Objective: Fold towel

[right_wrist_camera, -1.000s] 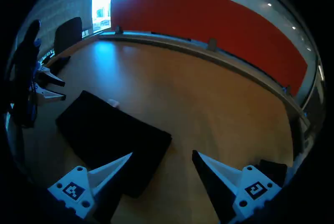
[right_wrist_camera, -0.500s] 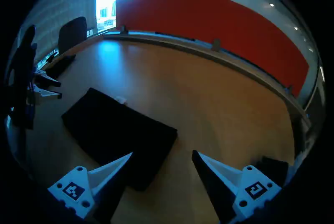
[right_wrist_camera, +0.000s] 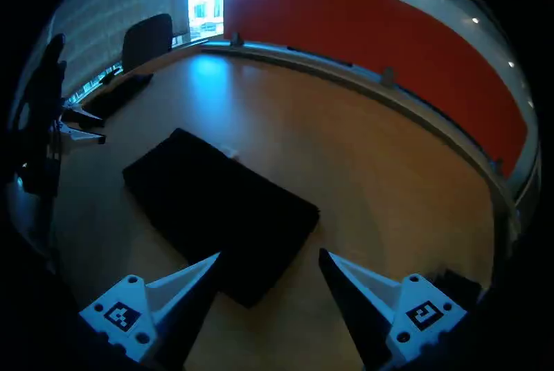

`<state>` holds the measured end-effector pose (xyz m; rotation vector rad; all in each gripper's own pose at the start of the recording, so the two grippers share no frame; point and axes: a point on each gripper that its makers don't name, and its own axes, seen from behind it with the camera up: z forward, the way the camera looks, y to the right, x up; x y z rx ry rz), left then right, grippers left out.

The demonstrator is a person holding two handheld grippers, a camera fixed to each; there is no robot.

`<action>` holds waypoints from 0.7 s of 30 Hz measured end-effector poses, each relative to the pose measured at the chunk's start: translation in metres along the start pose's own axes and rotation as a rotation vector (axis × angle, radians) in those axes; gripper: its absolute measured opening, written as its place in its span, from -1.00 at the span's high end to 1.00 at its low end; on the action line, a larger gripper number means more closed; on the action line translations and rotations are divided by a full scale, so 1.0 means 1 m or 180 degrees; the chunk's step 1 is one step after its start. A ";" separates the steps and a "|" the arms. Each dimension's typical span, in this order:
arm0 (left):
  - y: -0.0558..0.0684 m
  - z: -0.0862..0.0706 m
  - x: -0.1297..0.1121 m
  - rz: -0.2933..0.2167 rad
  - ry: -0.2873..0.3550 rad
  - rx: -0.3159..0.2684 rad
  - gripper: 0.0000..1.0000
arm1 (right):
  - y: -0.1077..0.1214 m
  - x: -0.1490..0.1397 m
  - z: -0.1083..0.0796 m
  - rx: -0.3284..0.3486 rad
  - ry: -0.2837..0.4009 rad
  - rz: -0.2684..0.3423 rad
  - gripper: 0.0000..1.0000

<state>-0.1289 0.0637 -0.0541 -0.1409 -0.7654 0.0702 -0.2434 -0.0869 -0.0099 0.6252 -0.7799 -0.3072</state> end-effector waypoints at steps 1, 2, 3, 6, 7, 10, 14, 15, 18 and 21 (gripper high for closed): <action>-0.002 -0.003 -0.002 -0.0013 0.0004 0.0015 -0.75 | -0.001 -0.001 0.000 0.0026 -0.0015 -0.0028 -1.00; -0.003 -0.006 -0.003 -0.0024 0.0007 0.0029 -0.75 | -0.002 -0.002 0.000 0.0049 -0.0029 -0.0053 -1.00; -0.005 -0.009 -0.004 -0.0035 0.0011 0.0043 -0.75 | -0.004 -0.003 0.000 0.0071 -0.0043 -0.0078 -1.00; -0.009 -0.017 -0.009 -0.0038 0.0010 0.0085 -0.75 | -0.007 -0.007 0.000 0.0145 -0.0091 -0.0162 -1.00; -0.011 -0.020 -0.011 -0.0040 0.0009 0.0098 -0.75 | -0.008 -0.008 0.000 0.0165 -0.0107 -0.0190 -1.00; -0.015 -0.028 -0.016 -0.0056 0.0007 0.0135 -0.75 | -0.011 -0.013 -0.001 0.0225 -0.0156 -0.0272 -1.00; -0.020 -0.039 -0.022 -0.0092 0.0016 0.0176 -0.75 | -0.015 -0.019 -0.002 0.0295 -0.0220 -0.0368 -0.99; -0.021 -0.041 -0.024 -0.0099 0.0019 0.0185 -0.75 | -0.015 -0.020 -0.002 0.0311 -0.0235 -0.0389 -0.98; -0.024 -0.047 -0.028 -0.0100 0.0019 0.0212 -0.75 | -0.018 -0.026 -0.003 0.0353 -0.0291 -0.0448 -0.96; -0.025 -0.051 -0.032 -0.0091 0.0019 0.0233 -0.75 | -0.021 -0.031 -0.003 0.0404 -0.0346 -0.0504 -0.93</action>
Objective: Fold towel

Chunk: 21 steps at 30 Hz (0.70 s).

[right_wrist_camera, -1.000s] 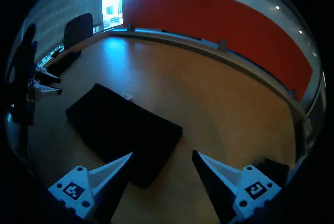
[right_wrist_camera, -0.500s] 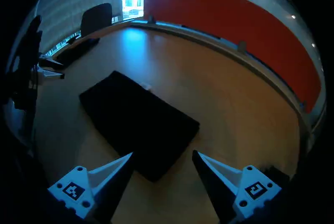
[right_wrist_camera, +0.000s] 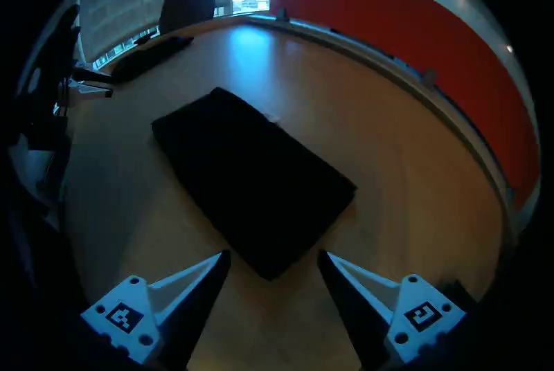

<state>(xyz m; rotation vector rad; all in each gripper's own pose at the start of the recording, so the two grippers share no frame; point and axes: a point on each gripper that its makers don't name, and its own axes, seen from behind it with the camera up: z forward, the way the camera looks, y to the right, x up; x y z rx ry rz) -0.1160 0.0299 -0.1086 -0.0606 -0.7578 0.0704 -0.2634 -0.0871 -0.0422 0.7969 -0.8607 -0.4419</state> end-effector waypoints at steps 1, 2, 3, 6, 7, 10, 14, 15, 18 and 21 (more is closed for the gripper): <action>0.000 -0.001 -0.001 0.0000 0.0002 0.0000 -0.75 | -0.001 -0.001 0.000 0.0013 -0.0014 -0.0014 -0.90; 0.000 -0.002 -0.002 -0.0001 0.0004 0.0000 -0.75 | -0.002 -0.003 0.000 0.0027 -0.0029 -0.0029 -0.87; 0.000 -0.003 -0.003 -0.0002 0.0005 0.0000 -0.75 | -0.003 -0.004 0.000 0.0040 -0.0043 -0.0042 -0.83; -0.001 -0.006 -0.005 -0.0016 0.0006 0.0003 -0.75 | -0.004 -0.007 0.001 0.0057 -0.0072 -0.0051 -0.70; -0.002 -0.006 -0.006 -0.0019 0.0005 0.0007 -0.75 | -0.004 -0.008 0.001 0.0067 -0.0083 -0.0045 -0.64; -0.003 -0.008 -0.008 -0.0030 0.0002 0.0015 -0.75 | -0.005 -0.012 0.002 0.0099 -0.0123 -0.0025 -0.46; -0.004 -0.009 -0.009 -0.0041 -0.0001 0.0016 -0.75 | -0.007 -0.018 0.004 0.0149 -0.0189 0.0000 -0.24; -0.004 -0.009 -0.010 -0.0043 -0.0001 0.0016 -0.75 | -0.008 -0.019 0.005 0.0161 -0.0203 0.0004 -0.18; -0.004 -0.010 -0.011 -0.0040 -0.0004 0.0014 -0.75 | -0.009 -0.019 0.006 0.0174 -0.0205 0.0016 0.00; -0.004 -0.010 -0.012 -0.0035 -0.0007 0.0007 -0.75 | -0.009 -0.020 0.006 0.0189 -0.0215 0.0049 0.15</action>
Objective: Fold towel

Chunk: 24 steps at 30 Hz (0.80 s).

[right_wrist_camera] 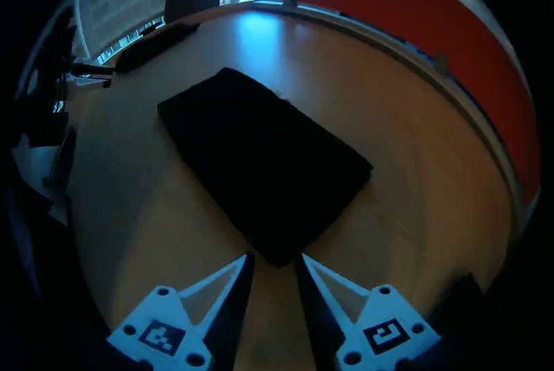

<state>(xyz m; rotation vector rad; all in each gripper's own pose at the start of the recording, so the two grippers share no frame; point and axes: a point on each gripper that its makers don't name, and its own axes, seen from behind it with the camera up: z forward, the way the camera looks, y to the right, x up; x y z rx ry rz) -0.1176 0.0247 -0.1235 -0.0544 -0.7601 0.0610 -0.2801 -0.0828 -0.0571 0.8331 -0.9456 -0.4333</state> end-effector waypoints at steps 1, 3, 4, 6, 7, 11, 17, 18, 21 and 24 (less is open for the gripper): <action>0.000 0.000 0.000 0.0003 0.0001 -0.0001 -0.75 | 0.000 -0.001 0.000 0.0006 -0.0009 0.0008 0.15; 0.000 0.000 0.000 0.0009 0.0003 -0.0004 -0.75 | -0.002 -0.003 0.000 0.0020 -0.0030 0.0024 0.27; 0.000 0.000 0.000 0.0014 0.0005 -0.0006 -0.75 | -0.002 -0.005 0.000 0.0022 -0.0040 0.0031 0.33; 0.000 0.000 0.000 0.0025 0.0010 -0.0010 -0.75 | -0.003 -0.007 0.001 0.0024 -0.0060 0.0045 0.43; 0.000 0.000 0.001 0.0031 0.0010 -0.0011 -0.75 | -0.003 -0.008 0.001 0.0016 -0.0055 0.0053 0.46; 0.000 0.001 0.001 0.0049 0.0010 -0.0015 -0.75 | -0.002 -0.007 0.001 -0.0025 -0.0025 0.0089 0.46; 0.000 0.001 0.001 0.0051 0.0007 -0.0020 -0.75 | 0.000 -0.005 0.000 -0.0055 0.0014 0.0096 0.46; 0.000 0.001 0.001 0.0051 0.0007 -0.0021 -0.75 | 0.000 -0.005 0.000 -0.0048 0.0013 0.0095 0.49; 0.000 0.002 0.001 0.0057 0.0010 -0.0024 -0.75 | 0.000 -0.006 0.000 -0.0047 -0.0011 0.0103 0.83; 0.001 0.002 0.003 0.0062 0.0019 -0.0029 -0.74 | 0.001 -0.006 0.000 -0.0077 -0.0001 0.0121 0.83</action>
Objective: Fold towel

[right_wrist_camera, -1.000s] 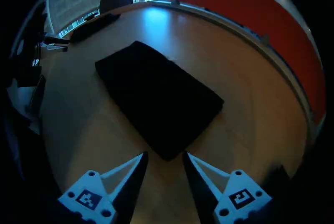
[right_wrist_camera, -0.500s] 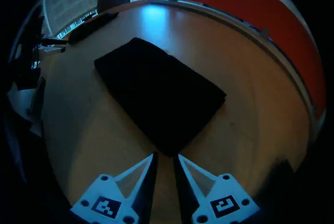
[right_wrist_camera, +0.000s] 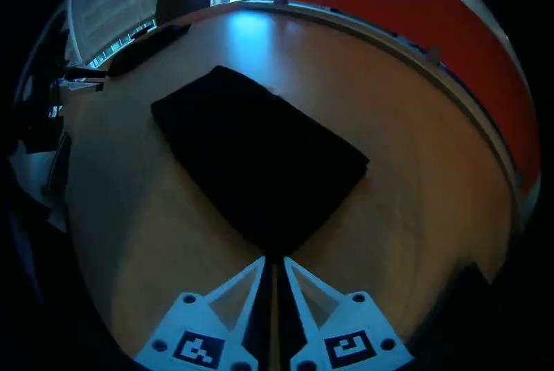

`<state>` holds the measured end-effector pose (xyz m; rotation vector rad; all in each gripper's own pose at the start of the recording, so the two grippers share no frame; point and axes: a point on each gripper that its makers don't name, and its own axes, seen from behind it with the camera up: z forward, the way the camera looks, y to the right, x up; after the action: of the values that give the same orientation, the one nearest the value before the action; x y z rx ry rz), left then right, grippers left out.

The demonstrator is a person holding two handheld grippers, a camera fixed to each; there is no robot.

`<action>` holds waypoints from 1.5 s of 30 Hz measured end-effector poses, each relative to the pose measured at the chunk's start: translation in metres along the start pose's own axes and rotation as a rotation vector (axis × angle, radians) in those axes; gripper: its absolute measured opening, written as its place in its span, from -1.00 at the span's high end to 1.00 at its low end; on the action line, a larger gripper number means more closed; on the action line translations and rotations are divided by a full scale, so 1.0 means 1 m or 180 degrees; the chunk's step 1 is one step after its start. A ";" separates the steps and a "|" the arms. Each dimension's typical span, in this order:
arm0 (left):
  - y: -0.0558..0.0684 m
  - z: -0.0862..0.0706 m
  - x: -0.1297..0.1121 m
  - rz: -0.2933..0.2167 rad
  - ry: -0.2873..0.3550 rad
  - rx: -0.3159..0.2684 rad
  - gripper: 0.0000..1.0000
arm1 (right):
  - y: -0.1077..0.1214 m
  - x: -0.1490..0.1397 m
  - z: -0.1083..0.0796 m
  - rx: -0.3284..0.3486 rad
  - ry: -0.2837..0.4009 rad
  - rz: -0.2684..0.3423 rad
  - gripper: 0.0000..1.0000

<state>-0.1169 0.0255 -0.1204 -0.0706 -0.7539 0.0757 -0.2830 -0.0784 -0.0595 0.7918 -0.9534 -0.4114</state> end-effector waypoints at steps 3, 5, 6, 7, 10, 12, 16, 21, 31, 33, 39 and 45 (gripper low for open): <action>0.000 0.000 0.001 0.0000 0.0003 -0.0005 -0.75 | -0.002 0.003 -0.001 0.0005 0.0037 0.0013 0.83; 0.000 0.000 0.001 -0.0001 0.0003 -0.0005 -0.75 | -0.002 0.005 -0.001 -0.0023 0.0059 0.0009 0.83; 0.000 0.000 0.001 -0.0002 0.0003 -0.0004 -0.75 | -0.002 0.005 -0.002 -0.0036 0.0070 0.0007 0.83; 0.000 0.000 0.001 -0.0003 0.0004 -0.0005 -0.75 | -0.002 0.006 -0.002 -0.0051 0.0079 0.0006 0.83; -0.001 -0.001 0.001 -0.0007 0.0008 -0.0008 -0.75 | -0.002 0.010 -0.003 -0.0094 0.0113 0.0008 0.84; -0.001 -0.001 0.001 -0.0009 0.0010 -0.0009 -0.75 | -0.002 0.012 -0.004 -0.0121 0.0141 0.0018 0.84; -0.002 -0.002 0.003 -0.0014 0.0019 -0.0014 -0.74 | -0.001 0.022 -0.011 -0.0173 0.0214 0.0036 0.84; -0.003 -0.002 0.004 -0.0023 0.0030 -0.0020 -0.75 | -0.001 0.041 -0.022 -0.0209 0.0323 0.0009 0.84; -0.006 -0.004 0.006 -0.0039 0.0058 -0.0034 -0.75 | -0.011 0.091 -0.039 -0.0220 0.0530 -0.0224 0.85; -0.007 -0.005 0.007 -0.0040 0.0068 -0.0039 -0.75 | -0.015 0.101 -0.040 -0.0204 0.0559 -0.0277 0.85; -0.008 -0.005 0.008 -0.0062 0.0088 -0.0046 -0.75 | -0.020 0.124 -0.040 -0.0216 0.0628 -0.0387 0.85; -0.007 -0.006 0.010 -0.0076 0.0105 -0.0067 -0.75 | -0.020 0.133 -0.038 -0.0229 0.0641 -0.0438 0.86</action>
<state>-0.1057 0.0193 -0.1173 -0.0828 -0.7224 0.0438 -0.1790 -0.1599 -0.0128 0.8195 -0.6953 -0.4731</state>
